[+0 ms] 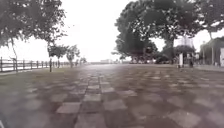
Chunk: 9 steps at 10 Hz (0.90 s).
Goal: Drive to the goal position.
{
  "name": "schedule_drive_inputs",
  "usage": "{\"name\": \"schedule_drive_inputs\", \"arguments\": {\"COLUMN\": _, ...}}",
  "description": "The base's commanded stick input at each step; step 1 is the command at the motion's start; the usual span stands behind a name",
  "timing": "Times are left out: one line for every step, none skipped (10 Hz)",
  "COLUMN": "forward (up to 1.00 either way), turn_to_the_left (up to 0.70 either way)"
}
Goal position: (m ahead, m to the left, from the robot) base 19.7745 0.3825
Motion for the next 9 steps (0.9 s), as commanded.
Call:
{"name": "schedule_drive_inputs", "arguments": {"forward": 0.70, "turn_to_the_left": 0.14}}
{"name": "schedule_drive_inputs", "arguments": {"forward": 0.70, "turn_to_the_left": 0.14}}
{"name": "schedule_drive_inputs", "arguments": {"forward": 0.70, "turn_to_the_left": 0.14}}
{"name": "schedule_drive_inputs", "arguments": {"forward": 0.70, "turn_to_the_left": 0.14}}
{"name": "schedule_drive_inputs", "arguments": {"forward": 0.70, "turn_to_the_left": 0.14}}
{"name": "schedule_drive_inputs", "arguments": {"forward": 0.70, "turn_to_the_left": 0.14}}
{"name": "schedule_drive_inputs", "arguments": {"forward": 0.70, "turn_to_the_left": 0.02}}
{"name": "schedule_drive_inputs", "arguments": {"forward": 0.70, "turn_to_the_left": 0.00}}
{"name": "schedule_drive_inputs", "arguments": {"forward": 0.70, "turn_to_the_left": 0.00}}
